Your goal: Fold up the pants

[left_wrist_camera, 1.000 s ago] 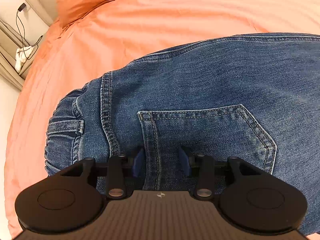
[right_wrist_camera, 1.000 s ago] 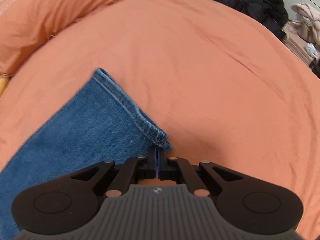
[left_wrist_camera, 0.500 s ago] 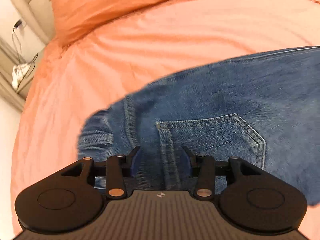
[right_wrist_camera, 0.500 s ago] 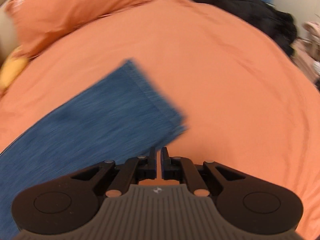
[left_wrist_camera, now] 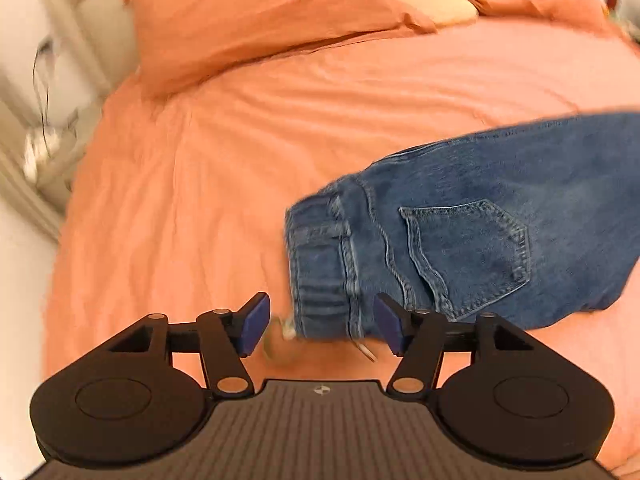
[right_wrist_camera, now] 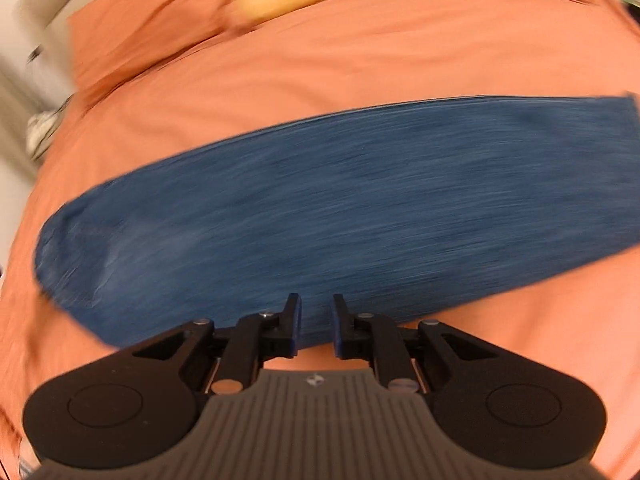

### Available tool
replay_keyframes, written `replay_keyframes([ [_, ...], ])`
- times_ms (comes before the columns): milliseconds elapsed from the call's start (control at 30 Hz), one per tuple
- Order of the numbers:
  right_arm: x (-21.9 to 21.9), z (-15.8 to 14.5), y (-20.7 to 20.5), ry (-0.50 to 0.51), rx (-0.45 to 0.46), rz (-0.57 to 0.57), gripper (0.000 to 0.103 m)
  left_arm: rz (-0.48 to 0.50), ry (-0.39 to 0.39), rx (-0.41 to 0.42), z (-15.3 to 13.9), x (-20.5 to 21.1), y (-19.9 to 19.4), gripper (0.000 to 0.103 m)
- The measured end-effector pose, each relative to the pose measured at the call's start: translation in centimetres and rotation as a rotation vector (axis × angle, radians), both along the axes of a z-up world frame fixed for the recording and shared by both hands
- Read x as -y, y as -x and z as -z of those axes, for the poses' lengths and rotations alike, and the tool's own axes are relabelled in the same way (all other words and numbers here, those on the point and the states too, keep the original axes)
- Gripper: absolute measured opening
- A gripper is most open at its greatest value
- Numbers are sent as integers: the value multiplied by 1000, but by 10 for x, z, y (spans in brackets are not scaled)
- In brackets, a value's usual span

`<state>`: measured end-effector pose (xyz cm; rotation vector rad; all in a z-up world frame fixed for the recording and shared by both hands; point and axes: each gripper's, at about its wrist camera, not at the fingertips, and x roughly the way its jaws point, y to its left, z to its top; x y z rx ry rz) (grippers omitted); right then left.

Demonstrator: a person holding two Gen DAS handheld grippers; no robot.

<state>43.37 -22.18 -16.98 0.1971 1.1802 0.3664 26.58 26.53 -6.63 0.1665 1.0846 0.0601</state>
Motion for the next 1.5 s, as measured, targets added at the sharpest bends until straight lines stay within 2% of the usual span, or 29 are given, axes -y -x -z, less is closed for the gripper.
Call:
replay_keyframes([
  [100, -52, 11, 23, -12, 13, -70, 16, -77, 152, 16, 11, -28, 12, 75],
  [167, -81, 21, 39, -31, 6, -93, 16, -130, 244, 33, 24, -42, 20, 81],
  [233, -102, 32, 53, -58, 8, -96, 18, -196, 341, 51, 42, -53, 24, 83],
  [333, -129, 49, 78, -46, 44, -106, 20, -271, 457, 69, 71, -65, 29, 83],
  [367, -135, 54, 86, -38, 60, -112, 22, -286, 492, 76, 79, -67, 31, 83],
  [433, -147, 59, 102, -20, 101, -135, 36, -316, 559, 100, 96, -71, 32, 83],
  [567, -173, 67, 119, 25, 177, -186, 43, -431, 736, 160, 124, -82, 26, 83],
  [633, -186, 70, 122, 64, 213, -223, 50, -504, 783, 179, 133, -88, 22, 82],
  [700, -196, 71, 124, 109, 254, -270, 51, -536, 772, 179, 136, -91, 18, 68],
  [767, -206, 70, 124, 163, 315, -315, 54, -523, 727, 209, 126, -91, 15, 46],
  [833, -213, 65, 126, 213, 386, -362, 56, -504, 686, 226, 113, -89, 12, 38],
  [933, -218, 56, 134, 273, 494, -443, 56, -482, 607, 245, 91, -79, 5, 34],
  [1000, -223, 55, 135, 299, 526, -507, 57, -461, 542, 241, 81, -70, -1, 34],
  [1100, -232, 64, 129, 343, 512, -571, 55, -443, 480, 216, 82, -63, -10, 33],
  [1200, -237, 79, 120, 379, 505, -575, 53, -450, 489, 197, 87, -65, -9, 33],
  [1233, -240, 83, 119, 391, 508, -580, 46, -454, 491, 190, 88, -65, -10, 33],
  [1267, -243, 86, 119, 401, 511, -583, 35, -456, 491, 185, 90, -66, -10, 33],
  [1300, -243, 86, 122, 399, 510, -588, 9, -456, 488, 183, 88, -65, -11, 33],
  [1433, -238, 66, 138, 334, 519, -552, 4, -467, 461, 180, 78, -65, -14, 32],
  [1500, -232, 58, 148, 283, 496, -506, 4, -455, 418, 161, 74, -61, -19, 31],
])
